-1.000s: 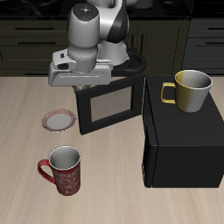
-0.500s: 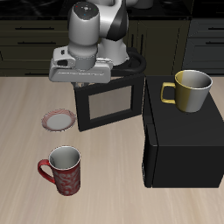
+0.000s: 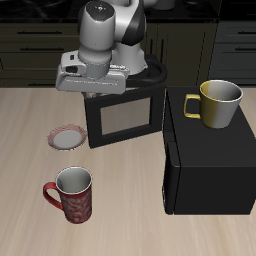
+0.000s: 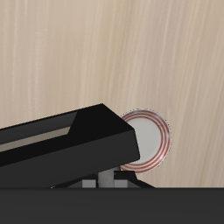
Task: Open the microwave and place the red mug in it
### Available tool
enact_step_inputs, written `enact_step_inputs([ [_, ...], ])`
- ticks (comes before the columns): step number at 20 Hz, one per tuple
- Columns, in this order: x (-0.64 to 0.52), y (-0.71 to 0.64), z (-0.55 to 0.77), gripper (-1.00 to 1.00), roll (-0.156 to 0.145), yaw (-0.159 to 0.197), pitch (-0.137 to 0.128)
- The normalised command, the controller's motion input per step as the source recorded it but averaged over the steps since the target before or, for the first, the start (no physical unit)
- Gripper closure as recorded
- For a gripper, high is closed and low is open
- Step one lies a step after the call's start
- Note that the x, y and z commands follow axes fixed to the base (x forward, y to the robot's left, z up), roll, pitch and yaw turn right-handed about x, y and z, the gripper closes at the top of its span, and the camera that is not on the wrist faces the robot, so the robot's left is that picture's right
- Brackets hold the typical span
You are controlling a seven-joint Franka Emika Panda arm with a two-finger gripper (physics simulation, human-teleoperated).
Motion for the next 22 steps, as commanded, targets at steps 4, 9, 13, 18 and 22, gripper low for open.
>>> enact_step_inputs([
  [4,-0.24,-0.16,-0.21,1.0,-0.032,-0.031,0.003],
  [9,-0.3,-0.13,-0.11,1.0,-0.038,-0.042,-0.011],
  [13,-0.28,-0.13,-0.14,1.0,-0.034,-0.007,-0.002],
  [18,-0.22,-0.14,-0.12,1.0,-0.037,-0.022,0.019],
  [22,-0.23,-0.1,-0.16,1.0,-0.021,-0.029,0.031],
])
